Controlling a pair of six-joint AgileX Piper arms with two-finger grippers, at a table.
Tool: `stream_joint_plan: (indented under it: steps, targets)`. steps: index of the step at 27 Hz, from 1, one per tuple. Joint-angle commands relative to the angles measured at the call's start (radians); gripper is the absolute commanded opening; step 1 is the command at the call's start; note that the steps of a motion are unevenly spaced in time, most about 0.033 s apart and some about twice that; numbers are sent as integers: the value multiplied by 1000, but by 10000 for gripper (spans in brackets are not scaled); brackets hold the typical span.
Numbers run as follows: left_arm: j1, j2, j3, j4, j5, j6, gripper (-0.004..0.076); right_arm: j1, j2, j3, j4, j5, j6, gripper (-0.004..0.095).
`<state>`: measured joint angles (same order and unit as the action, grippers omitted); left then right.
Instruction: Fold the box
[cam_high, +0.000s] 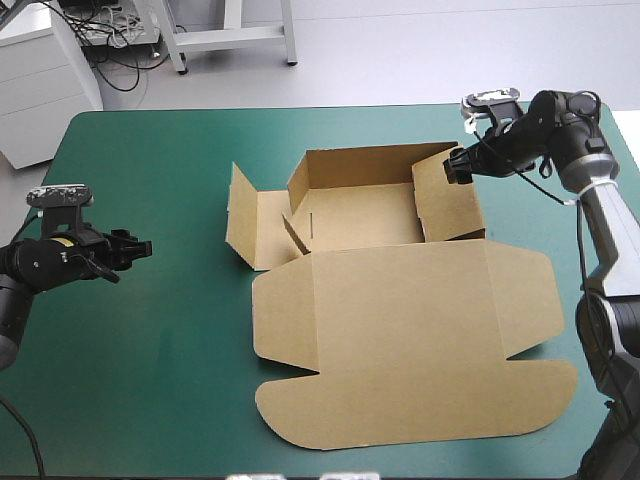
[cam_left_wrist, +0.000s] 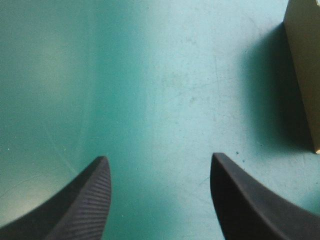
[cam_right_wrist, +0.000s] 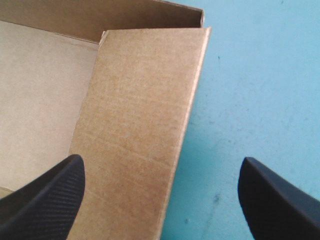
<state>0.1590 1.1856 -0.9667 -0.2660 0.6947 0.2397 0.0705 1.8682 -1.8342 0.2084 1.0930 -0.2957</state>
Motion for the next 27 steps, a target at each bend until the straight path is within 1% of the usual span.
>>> stream_joint_plan:
  steps: [1,2,3,4,7,9,11,18,27]
  targets:
    - [-2,-25,-25,-12,-40,1,418,3,-54,-99,10,63,7,788]
    - [-2,-25,-25,-12,-40,1,418,3,-54,-131,2,118,35,788]
    - [-2,-25,-25,-12,-42,1,418,3,-54,-152,-13,151,55,788]
    - [-2,-25,-25,-14,-46,3,418,3,-66,-161,-38,155,100,788]
    - [-2,-25,-25,-14,-44,3,418,16,-109,-158,-55,155,132,788]
    - [-2,-25,-25,-17,-46,3,418,40,-131,-156,-110,155,141,788]
    - [-4,-25,-25,-19,-47,3,418,72,-156,-156,-159,155,182,788]
    - [-4,-25,-25,-19,-44,3,418,123,-165,-156,-159,155,224,786]
    - [-4,-25,-25,-30,-39,3,418,123,-51,-156,-182,153,230,783]
